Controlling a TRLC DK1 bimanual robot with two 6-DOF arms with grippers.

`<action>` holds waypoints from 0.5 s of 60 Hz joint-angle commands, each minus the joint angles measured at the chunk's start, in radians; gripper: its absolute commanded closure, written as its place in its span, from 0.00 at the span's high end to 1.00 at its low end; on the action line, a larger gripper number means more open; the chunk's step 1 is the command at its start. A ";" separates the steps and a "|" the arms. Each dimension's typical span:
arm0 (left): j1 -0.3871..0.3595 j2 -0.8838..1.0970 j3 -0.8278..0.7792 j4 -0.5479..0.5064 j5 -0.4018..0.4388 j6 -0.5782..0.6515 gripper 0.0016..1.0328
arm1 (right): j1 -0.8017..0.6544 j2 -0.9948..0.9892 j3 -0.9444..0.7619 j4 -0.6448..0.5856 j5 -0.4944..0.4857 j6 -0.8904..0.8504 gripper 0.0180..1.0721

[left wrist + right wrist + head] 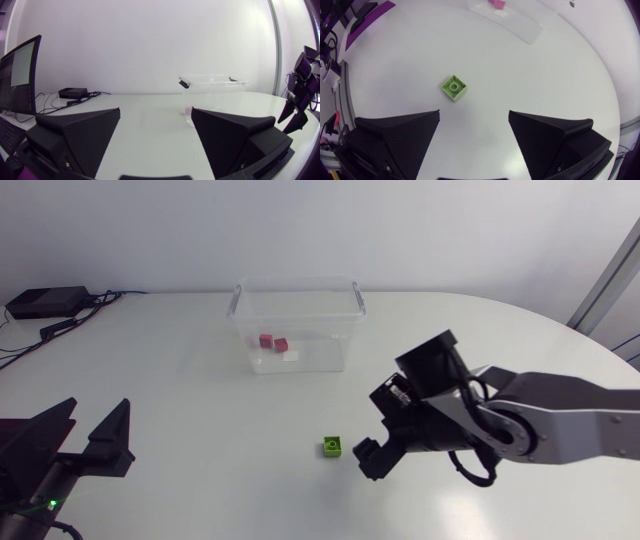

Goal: Place the duplo bricks in the container

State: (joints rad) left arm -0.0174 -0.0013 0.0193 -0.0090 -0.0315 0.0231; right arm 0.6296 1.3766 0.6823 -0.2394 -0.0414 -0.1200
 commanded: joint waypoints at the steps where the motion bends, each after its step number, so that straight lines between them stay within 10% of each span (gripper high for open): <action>1: -0.007 -0.011 -0.019 0.009 -0.005 0.003 0.96 | 0.027 0.091 0.045 0.009 -0.008 -0.058 0.95; 30: -0.007 -0.011 -0.019 0.009 -0.005 0.003 0.96 | 0.056 0.363 0.264 -0.055 -0.084 -0.259 0.95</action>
State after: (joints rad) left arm -0.0174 -0.0013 0.0193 -0.0090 -0.0315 0.0231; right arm 0.6727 1.6855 0.9028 -0.2642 -0.1093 -0.3244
